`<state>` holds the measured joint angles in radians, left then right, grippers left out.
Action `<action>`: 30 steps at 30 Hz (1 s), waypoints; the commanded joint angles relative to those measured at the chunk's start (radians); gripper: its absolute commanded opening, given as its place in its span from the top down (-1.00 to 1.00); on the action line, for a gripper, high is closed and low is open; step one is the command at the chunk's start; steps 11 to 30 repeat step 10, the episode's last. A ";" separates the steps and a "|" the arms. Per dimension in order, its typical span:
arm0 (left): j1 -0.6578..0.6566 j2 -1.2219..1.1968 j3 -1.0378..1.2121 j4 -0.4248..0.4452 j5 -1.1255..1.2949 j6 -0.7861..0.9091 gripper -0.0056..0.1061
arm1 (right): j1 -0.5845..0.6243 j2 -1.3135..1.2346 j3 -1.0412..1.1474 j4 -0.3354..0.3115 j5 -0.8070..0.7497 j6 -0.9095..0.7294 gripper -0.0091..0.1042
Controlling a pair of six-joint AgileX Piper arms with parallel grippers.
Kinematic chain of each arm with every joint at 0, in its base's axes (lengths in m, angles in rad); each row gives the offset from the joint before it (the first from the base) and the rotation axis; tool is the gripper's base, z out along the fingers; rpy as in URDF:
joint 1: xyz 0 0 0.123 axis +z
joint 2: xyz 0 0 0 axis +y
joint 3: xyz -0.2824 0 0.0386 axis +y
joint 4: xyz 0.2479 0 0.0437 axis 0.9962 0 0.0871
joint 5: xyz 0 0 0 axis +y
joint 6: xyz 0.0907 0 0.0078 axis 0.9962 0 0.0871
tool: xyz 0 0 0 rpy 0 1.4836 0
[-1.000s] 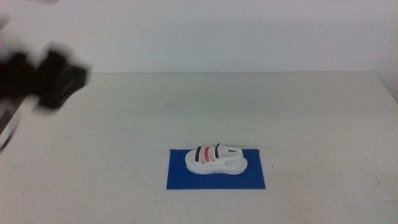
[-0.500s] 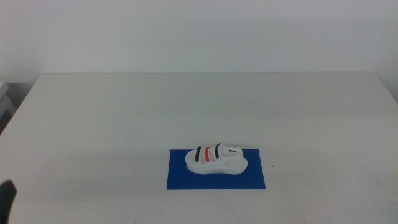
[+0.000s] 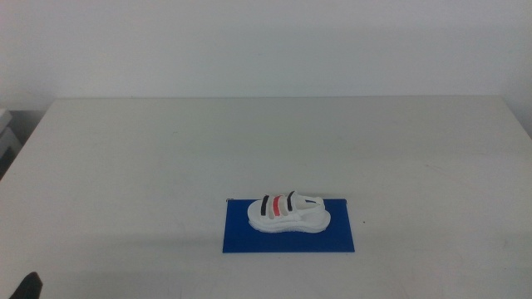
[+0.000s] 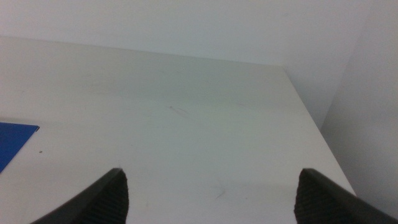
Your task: Use one arm to grab the shoe from the table and place it on the mat.
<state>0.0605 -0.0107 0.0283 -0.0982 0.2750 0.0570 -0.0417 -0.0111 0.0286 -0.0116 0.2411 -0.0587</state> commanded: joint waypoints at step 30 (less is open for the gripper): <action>-0.028 -0.016 0.008 -0.005 -0.085 0.014 -0.78 | 0.009 0.003 0.005 -0.008 -0.073 -0.010 -0.53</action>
